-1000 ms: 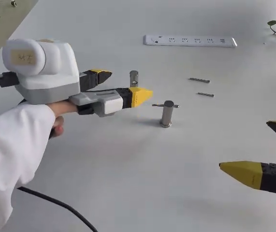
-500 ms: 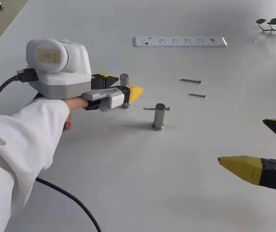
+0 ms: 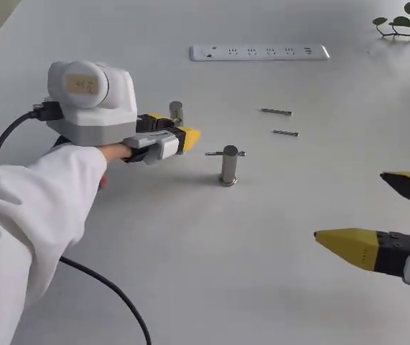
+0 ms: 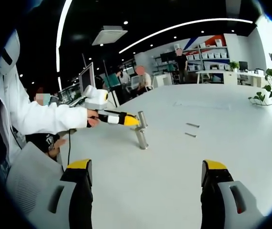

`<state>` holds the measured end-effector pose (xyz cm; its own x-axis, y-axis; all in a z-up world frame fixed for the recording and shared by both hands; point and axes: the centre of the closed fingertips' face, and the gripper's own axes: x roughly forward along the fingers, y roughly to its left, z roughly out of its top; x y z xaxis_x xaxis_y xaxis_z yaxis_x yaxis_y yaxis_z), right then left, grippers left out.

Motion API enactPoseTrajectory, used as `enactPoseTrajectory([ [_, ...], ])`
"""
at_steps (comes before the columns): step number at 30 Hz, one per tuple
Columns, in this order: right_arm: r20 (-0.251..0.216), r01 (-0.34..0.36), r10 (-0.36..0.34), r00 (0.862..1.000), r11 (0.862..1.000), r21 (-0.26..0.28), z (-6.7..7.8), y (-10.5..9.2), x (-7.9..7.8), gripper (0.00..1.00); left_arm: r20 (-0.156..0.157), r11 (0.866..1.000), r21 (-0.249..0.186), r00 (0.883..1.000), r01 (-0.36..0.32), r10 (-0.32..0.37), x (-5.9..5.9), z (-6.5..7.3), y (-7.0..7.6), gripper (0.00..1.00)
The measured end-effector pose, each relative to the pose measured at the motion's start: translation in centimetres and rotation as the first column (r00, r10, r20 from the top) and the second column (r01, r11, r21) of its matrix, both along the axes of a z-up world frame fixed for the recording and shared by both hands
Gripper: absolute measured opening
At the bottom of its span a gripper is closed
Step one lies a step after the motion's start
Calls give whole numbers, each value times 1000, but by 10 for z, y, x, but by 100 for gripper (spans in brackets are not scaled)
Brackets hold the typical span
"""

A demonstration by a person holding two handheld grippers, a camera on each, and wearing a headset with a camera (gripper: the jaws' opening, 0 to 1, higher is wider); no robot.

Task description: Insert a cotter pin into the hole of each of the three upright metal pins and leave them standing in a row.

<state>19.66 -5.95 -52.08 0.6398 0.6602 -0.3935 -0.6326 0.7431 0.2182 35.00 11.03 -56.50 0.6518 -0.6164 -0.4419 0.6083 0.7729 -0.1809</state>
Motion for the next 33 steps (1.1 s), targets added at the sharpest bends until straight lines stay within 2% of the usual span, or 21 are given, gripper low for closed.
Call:
enactPoseTrajectory([
  [2,0,0,0,1000,1000,2,1,1,0,94,-7,1000,0,1000,4,-4,0,-2,-1,23],
  [5,-5,3,-3,1000,1000,-3,-1,-1,-1,94,0,1000,9,1000,-7,7,1,-2,0,20],
  [7,-8,7,-7,1000,1000,0,-1,-1,-2,93,-11,1000,-4,1000,-20,20,3,-3,0,18],
  [9,-11,9,-9,1000,1000,0,-2,-2,-2,93,-12,1000,3,1000,-15,15,3,-4,1,16],
  [12,-20,15,-15,1000,1000,8,-4,-2,-3,91,17,998,61,1000,-14,13,5,-5,7,8],
  [13,-20,17,-17,1000,1000,9,-4,-2,-4,91,42,997,81,999,-4,1,4,-3,7,8],
  [14,-20,20,-20,1000,1000,7,-4,-2,-3,91,53,995,100,999,1,-6,3,-4,8,7],
  [18,-23,21,-21,1000,1000,7,-4,-3,-4,90,64,995,98,998,-4,-3,0,-4,8,7],
  [21,-23,22,-22,999,1000,6,-4,-3,-4,90,62,996,94,998,-13,7,-1,-3,8,7],
  [24,-20,19,-19,1000,1000,4,-3,-2,-4,90,77,996,88,997,-13,6,-1,7,10,7],
  [26,-19,18,-18,1000,1000,2,-2,-2,-4,90,73,996,85,997,-11,4,-1,13,12,7],
  [28,-17,17,-17,1000,1000,1,-2,-2,-4,90,91,993,116,996,4,-15,-2,19,16,7],
  [33,-11,32,-32,999,999,-5,0,-3,-2,91,105,993,115,994,-2,-10,-12,41,26,7],
])
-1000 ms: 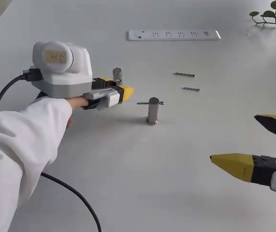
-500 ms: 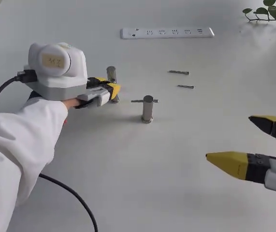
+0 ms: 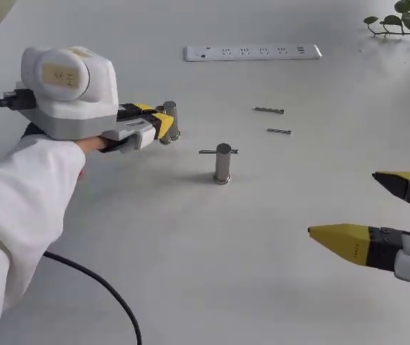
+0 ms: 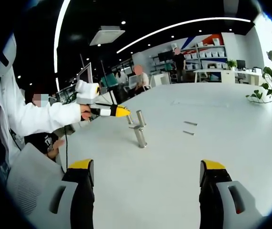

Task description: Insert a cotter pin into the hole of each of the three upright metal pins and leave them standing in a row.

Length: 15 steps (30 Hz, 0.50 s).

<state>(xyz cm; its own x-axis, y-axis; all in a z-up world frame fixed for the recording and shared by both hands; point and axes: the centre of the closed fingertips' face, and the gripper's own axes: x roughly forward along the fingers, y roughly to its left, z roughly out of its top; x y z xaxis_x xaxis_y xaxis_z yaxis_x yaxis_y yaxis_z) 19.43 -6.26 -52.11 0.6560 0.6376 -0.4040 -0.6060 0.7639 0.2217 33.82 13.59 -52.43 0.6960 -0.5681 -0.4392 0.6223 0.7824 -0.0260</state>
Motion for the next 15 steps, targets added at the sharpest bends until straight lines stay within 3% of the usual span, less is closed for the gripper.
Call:
enactPoseTrajectory([
  [5,5,4,-4,1000,1000,1,2,0,1,92,10,1000,-11,1000,4,-4,-15,16,5,7],
  [8,12,6,-6,1000,999,-34,1,-2,1,94,-8,999,-51,1000,-12,12,-26,23,6,7],
  [10,10,15,-14,1000,999,-33,1,-4,2,93,7,999,-48,1000,-2,3,-34,27,5,7],
  [15,19,23,-23,1000,999,-25,4,-6,2,93,11,999,-41,1000,23,-23,-54,35,-2,7],
])
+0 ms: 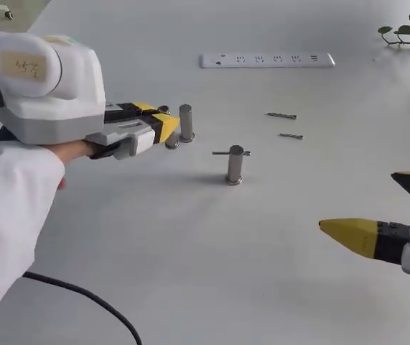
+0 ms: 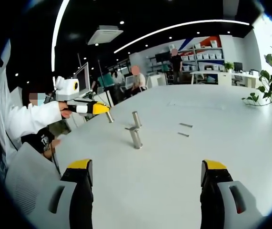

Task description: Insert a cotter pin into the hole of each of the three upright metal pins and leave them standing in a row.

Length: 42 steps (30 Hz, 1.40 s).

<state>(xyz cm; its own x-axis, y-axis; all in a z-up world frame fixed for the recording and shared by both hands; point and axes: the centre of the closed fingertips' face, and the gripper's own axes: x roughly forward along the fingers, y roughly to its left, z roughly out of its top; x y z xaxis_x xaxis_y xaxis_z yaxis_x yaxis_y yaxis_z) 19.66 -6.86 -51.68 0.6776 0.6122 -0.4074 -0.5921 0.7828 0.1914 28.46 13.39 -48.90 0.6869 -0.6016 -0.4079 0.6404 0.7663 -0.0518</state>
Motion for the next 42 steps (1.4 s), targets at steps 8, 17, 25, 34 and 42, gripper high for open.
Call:
enactPoseTrajectory([
  [8,2,-3,3,1000,1000,2,0,1,-2,94,-19,998,-20,998,57,-58,-31,-2,-30,7],
  [17,0,-22,22,1000,1000,-1,0,5,-6,94,-53,996,-9,995,84,-84,-54,-29,-55,7],
  [25,-6,-42,42,999,999,-7,0,8,-9,95,-45,995,25,995,95,-94,-62,-54,-71,7],
  [34,-27,-56,56,998,998,-9,-5,12,-14,94,-35,990,73,992,120,-118,-60,-69,-81,7],
  [42,-53,-67,66,996,998,-17,-11,11,-20,94,-29,991,62,993,117,-116,-54,-72,-88,7],
])
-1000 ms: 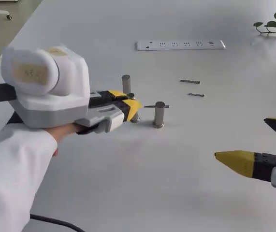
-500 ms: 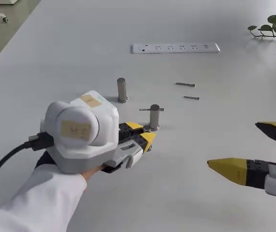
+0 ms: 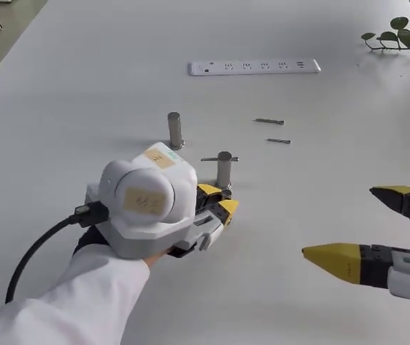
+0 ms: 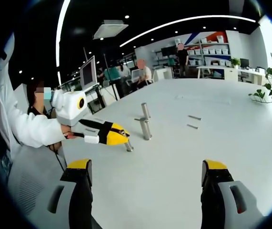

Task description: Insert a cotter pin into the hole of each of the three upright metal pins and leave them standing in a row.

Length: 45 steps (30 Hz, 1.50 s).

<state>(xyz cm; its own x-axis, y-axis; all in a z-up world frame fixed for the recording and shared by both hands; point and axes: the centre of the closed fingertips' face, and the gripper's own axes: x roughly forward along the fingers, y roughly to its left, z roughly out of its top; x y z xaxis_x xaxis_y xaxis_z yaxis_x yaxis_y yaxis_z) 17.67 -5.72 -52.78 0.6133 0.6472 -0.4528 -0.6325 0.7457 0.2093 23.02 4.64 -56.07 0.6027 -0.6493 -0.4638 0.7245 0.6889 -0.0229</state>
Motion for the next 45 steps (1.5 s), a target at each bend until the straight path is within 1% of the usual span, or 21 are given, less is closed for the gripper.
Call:
enactPoseTrajectory([
  [3,-9,0,0,1000,1000,-1,-2,0,-1,94,4,1000,11,1000,1,-1,1,-3,-1,7],
  [4,-10,0,0,1000,1000,0,-2,0,-2,94,-3,1000,5,1000,-6,6,1,-3,0,7],
  [7,-12,-4,4,1000,1000,1,-2,1,-3,94,-3,1000,-10,1000,-15,15,2,-4,-1,7],
  [8,-12,-6,6,1000,1000,2,-1,2,-3,93,-15,1000,-16,1000,-23,22,2,-5,0,7],
  [11,-13,-10,10,1000,1000,2,-1,3,-4,93,-25,999,-24,999,-33,32,2,-8,1,7],
  [13,-13,-11,11,1000,1000,2,0,3,-5,93,-18,999,-20,999,-28,28,1,-9,1,7],
  [15,-14,-10,10,1000,1000,3,0,3,-5,93,-28,999,-27,999,-33,32,1,-10,1,7],
  [17,-15,-11,11,1000,1000,2,0,2,-5,93,-45,997,-49,997,-60,58,1,-10,2,7],
  [18,-16,-12,12,1000,1000,3,0,3,-5,93,-46,997,-48,997,-61,58,2,-10,2,7],
  [23,-22,-23,23,999,1000,3,-1,6,-8,93,-21,998,-17,998,-56,56,2,-10,1,7],
  [29,-28,-35,35,999,999,-1,-2,7,-10,91,11,999,-6,999,-45,45,2,-10,1,7],
  [30,-28,-35,35,999,999,1,-2,7,-10,91,14,999,1,999,-43,43,2,-10,1,7],
  [31,-29,-34,34,999,999,2,-2,7,-10,91,26,999,29,999,-31,30,2,-11,1,8],
  [32,-27,-34,34,999,999,2,-2,7,-10,91,44,999,45,999,-18,16,2,-11,1,8],
  [34,-27,-36,36,999,999,2,-2,7,-10,91,39,999,43,999,-17,15,1,-11,1,8],
  [36,-28,-39,39,999,999,2,-3,8,-11,91,26,999,33,1000,-16,15,0,-12,0,10],
  [38,-30,-40,40,999,999,2,-3,8,-11,91,-5,999,43,1000,-17,18,-1,-16,1,16],
  [39,-31,-40,41,999,999,3,-3,8,-11,91,-9,999,49,1000,-19,20,-2,-17,3,19],
  [41,-33,-42,43,999,999,2,-4,8,-11,91,-16,999,36,1000,-17,18,-3,-15,3,25],
  [43,-33,-43,43,999,999,1,-3,8,-11,91,-7,999,31,1000,-16,16,-4,-11,4,29],
  [45,-34,-44,44,998,999,2,-3,7,-12,91,-10,1000,18,1000,4,-4,-7,-6,4,31],
])
